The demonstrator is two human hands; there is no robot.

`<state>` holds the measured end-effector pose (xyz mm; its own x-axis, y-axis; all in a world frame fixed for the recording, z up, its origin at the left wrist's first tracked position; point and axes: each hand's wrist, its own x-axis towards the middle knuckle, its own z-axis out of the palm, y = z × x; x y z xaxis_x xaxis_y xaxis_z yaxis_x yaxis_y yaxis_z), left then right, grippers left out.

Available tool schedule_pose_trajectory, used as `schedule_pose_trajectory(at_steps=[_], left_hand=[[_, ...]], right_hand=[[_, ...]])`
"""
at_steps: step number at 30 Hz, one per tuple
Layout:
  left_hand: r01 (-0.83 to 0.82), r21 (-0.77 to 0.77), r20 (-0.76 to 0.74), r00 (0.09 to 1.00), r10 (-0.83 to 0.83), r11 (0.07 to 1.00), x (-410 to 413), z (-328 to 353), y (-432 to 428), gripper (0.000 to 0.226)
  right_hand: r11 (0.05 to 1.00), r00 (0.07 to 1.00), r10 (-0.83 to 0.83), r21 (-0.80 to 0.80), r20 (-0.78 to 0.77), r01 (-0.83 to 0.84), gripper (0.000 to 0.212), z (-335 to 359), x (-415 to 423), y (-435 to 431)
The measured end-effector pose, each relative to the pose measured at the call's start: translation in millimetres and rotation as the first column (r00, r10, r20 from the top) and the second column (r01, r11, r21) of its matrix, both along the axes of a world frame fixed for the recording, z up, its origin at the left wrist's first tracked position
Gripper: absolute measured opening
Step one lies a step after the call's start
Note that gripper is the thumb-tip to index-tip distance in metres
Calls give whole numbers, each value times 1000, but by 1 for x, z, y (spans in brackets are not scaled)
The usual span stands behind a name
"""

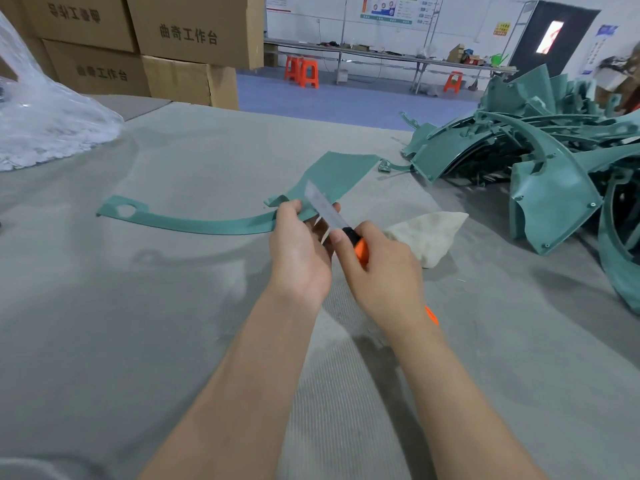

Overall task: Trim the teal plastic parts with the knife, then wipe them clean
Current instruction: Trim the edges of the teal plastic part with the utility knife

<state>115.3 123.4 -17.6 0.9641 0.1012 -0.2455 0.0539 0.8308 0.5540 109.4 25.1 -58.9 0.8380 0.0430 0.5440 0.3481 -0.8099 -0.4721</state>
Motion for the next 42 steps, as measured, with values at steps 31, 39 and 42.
schedule_pose_trajectory(at_steps=[31,39,42], left_hand=[[218,51,-16,976,-218,975,3,0,4,44],[202,140,-65,979,-194,969,2,-6,-1,42],[181,135,-64,983,-174,974,3,-7,-1,42]], right_hand=[[1000,999,11,-4,39,-10,44,-4,5,-7],[983,992,-124,140,11,121,45,-3,14,-25],[986,993,-116,125,13,113,48,-3,12,-24]])
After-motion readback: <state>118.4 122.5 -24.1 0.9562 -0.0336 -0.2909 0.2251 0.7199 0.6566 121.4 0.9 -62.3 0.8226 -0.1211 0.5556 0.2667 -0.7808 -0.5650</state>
